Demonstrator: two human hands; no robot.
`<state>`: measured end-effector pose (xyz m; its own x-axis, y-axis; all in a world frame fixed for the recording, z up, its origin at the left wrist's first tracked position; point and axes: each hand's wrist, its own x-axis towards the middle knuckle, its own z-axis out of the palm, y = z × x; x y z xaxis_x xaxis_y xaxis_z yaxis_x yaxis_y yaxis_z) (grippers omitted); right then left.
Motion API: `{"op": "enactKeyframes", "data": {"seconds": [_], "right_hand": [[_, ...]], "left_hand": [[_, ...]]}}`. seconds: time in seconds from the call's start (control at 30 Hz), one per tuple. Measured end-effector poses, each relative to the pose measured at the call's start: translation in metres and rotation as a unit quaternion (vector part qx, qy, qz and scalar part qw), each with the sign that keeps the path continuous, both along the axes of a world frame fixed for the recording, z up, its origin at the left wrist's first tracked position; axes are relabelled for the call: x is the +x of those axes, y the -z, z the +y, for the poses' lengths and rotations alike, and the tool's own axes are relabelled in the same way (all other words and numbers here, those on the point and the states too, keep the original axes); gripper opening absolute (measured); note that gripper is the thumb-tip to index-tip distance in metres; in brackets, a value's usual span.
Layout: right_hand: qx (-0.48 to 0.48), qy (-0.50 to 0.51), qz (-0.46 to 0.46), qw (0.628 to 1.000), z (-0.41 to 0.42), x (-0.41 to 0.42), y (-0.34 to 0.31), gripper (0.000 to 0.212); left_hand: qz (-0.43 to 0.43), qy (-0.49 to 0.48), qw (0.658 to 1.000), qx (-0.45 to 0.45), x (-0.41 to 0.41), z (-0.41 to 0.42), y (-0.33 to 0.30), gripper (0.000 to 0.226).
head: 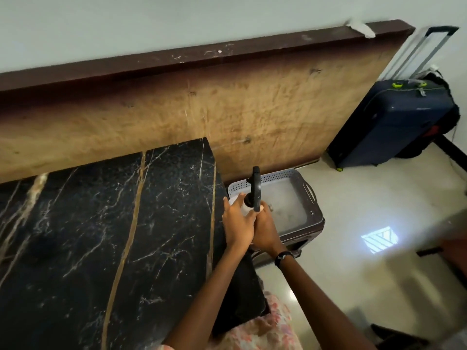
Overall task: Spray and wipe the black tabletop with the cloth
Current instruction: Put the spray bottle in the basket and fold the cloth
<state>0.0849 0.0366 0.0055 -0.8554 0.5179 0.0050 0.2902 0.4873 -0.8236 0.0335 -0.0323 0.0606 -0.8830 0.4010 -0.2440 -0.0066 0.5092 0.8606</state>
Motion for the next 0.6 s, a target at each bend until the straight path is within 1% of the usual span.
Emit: {"op": "enactKeyframes", "data": {"seconds": [0.1,0.2,0.23,0.37,0.47,0.53,0.6], "right_hand": [[0.028,-0.01,-0.015,0.999,0.034,0.001,0.011,0.051],[0.011,0.003,-0.069,0.998,0.069,0.004,0.033,0.063],[0.0,0.005,-0.081,0.997,0.077,0.006,0.041,0.068],[-0.018,-0.025,-0.139,0.99,0.108,0.007,0.086,0.087],[-0.022,-0.035,-0.164,0.986,0.12,0.003,0.109,0.103],[-0.036,-0.048,-0.171,0.984,0.131,-0.007,0.133,0.107],[-0.049,-0.054,-0.173,0.982,0.135,-0.014,0.148,0.104]], "left_hand": [[-0.016,0.002,1.0,-0.005,0.003,0.026,0.015,0.053],[-0.098,-0.045,0.994,-0.016,0.013,0.05,0.041,0.071],[-0.131,-0.047,0.99,-0.024,0.018,0.056,0.049,0.072],[-0.24,-0.076,0.967,-0.04,0.022,0.079,0.093,0.063],[-0.285,-0.079,0.955,-0.019,0.014,0.082,0.113,0.053],[-0.317,-0.108,0.942,-0.005,0.005,0.089,0.133,0.05],[-0.329,-0.132,0.935,-0.004,-0.002,0.093,0.149,0.054]]}}
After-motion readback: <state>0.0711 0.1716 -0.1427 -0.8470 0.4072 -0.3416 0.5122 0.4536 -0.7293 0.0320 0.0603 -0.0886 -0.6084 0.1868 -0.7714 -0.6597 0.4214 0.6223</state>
